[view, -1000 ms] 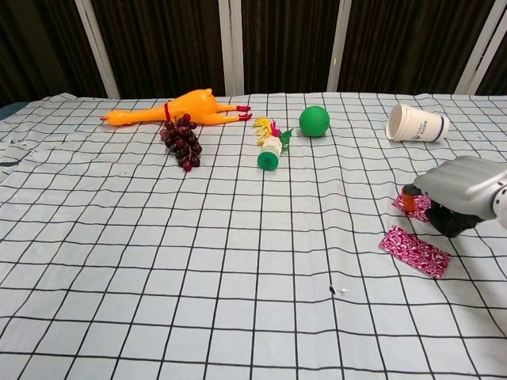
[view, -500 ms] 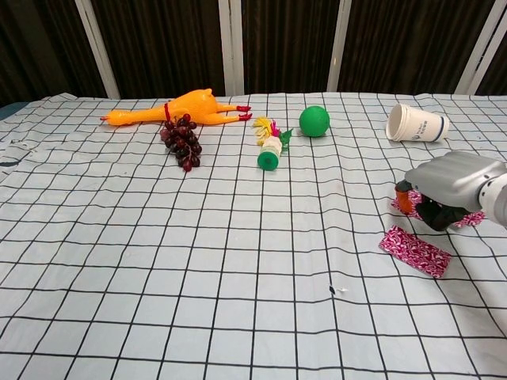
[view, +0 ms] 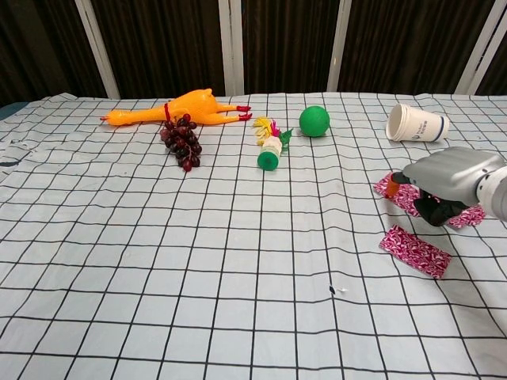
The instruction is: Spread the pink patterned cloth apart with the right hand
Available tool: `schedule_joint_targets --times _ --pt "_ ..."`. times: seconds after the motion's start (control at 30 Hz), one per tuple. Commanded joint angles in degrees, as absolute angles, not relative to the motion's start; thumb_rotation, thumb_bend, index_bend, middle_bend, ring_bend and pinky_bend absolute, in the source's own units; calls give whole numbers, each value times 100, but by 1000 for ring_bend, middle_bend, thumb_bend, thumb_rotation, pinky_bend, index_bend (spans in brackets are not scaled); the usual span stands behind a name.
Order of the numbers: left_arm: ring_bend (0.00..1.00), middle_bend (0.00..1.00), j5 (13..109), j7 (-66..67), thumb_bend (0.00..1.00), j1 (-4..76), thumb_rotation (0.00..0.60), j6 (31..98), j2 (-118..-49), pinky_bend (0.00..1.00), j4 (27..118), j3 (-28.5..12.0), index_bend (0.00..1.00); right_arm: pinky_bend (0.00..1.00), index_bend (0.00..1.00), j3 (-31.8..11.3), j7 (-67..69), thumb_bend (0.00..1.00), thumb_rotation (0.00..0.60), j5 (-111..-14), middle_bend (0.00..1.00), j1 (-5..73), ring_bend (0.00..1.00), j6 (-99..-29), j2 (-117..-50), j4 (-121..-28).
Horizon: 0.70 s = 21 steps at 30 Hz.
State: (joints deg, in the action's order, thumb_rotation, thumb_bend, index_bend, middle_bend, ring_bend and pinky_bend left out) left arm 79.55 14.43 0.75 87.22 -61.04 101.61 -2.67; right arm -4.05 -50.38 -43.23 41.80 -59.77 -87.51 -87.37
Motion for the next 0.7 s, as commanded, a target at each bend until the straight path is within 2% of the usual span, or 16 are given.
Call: schedule_joint_targets --times 0.03,0.7 --pt "29 19 7949 1444 206 77 600 8718 -6104 62 10164 -268 120 459 243 -366 -5040 730 600 -4327 810 4168 761 -5999 -8713 -8771" --pt "28 19 7924 1519 206 85 600 8712 -6125 62 10189 -264 120 459 243 -383 -5053 731 600 -4233 810 4324 761 -5930 -8790 -8699"
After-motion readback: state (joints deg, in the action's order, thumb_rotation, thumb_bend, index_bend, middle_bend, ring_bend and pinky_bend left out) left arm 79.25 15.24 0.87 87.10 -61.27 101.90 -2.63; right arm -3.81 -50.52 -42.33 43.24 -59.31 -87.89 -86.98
